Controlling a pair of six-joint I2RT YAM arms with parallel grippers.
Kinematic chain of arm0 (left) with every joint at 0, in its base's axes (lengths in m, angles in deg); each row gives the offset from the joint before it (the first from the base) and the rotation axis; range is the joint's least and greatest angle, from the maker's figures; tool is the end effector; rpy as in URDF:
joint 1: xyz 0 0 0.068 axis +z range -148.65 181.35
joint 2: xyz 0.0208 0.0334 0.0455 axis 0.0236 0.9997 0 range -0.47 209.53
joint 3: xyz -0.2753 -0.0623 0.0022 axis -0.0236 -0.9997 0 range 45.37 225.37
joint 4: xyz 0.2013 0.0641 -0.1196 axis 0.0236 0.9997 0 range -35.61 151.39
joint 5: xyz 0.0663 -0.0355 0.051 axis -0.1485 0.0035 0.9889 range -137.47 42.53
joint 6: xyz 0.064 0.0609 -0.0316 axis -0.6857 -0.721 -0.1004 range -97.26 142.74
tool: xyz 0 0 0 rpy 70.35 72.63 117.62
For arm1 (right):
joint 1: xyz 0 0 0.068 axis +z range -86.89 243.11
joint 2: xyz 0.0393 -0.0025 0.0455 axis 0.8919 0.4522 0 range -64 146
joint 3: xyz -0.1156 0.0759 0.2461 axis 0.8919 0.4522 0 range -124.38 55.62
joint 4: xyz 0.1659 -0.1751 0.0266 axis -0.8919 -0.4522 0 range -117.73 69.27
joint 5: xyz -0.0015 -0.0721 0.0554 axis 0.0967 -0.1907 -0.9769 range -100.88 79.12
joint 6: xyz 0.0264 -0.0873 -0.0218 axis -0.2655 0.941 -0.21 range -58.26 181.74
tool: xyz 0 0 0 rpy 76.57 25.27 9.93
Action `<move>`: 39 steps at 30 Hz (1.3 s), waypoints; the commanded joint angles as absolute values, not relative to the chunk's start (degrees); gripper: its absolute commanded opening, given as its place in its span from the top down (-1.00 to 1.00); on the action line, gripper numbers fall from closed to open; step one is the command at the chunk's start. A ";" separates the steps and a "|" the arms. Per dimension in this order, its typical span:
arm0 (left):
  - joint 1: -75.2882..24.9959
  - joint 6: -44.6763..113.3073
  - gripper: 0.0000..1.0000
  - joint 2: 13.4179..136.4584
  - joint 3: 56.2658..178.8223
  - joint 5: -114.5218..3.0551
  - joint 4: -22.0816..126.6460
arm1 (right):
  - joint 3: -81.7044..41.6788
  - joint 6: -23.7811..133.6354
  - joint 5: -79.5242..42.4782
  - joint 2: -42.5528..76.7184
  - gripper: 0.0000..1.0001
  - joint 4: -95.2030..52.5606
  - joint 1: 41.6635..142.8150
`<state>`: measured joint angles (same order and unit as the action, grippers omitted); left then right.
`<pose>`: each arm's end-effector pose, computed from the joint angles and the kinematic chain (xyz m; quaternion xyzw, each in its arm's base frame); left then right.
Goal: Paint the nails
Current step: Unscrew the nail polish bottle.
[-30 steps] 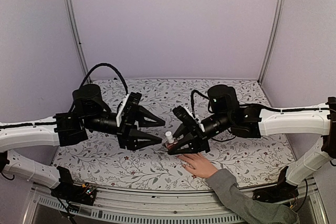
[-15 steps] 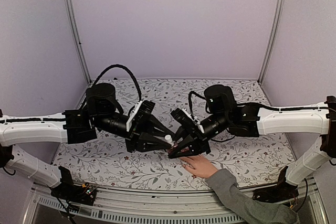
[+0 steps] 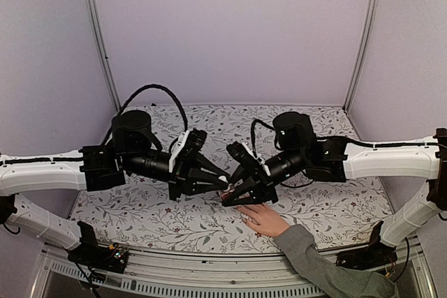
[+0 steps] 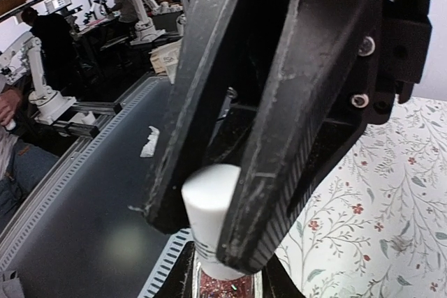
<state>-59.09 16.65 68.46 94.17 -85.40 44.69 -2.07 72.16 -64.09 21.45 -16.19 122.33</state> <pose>0.0987 -0.2794 0.3223 0.5725 0.4937 -0.4986 0.4242 0.1157 0.3266 0.2857 -0.6285 0.4722 0.5438 0.2936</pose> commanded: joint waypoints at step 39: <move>-60.04 42.33 1.00 79.77 92.90 -30.97 33.25 | -7.56 63.76 -8.11 28.37 1.00 -7.83 121.36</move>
<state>-59.11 42.75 79.93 93.14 -33.43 31.99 -5.04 65.47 -10.96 28.16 -12.39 121.63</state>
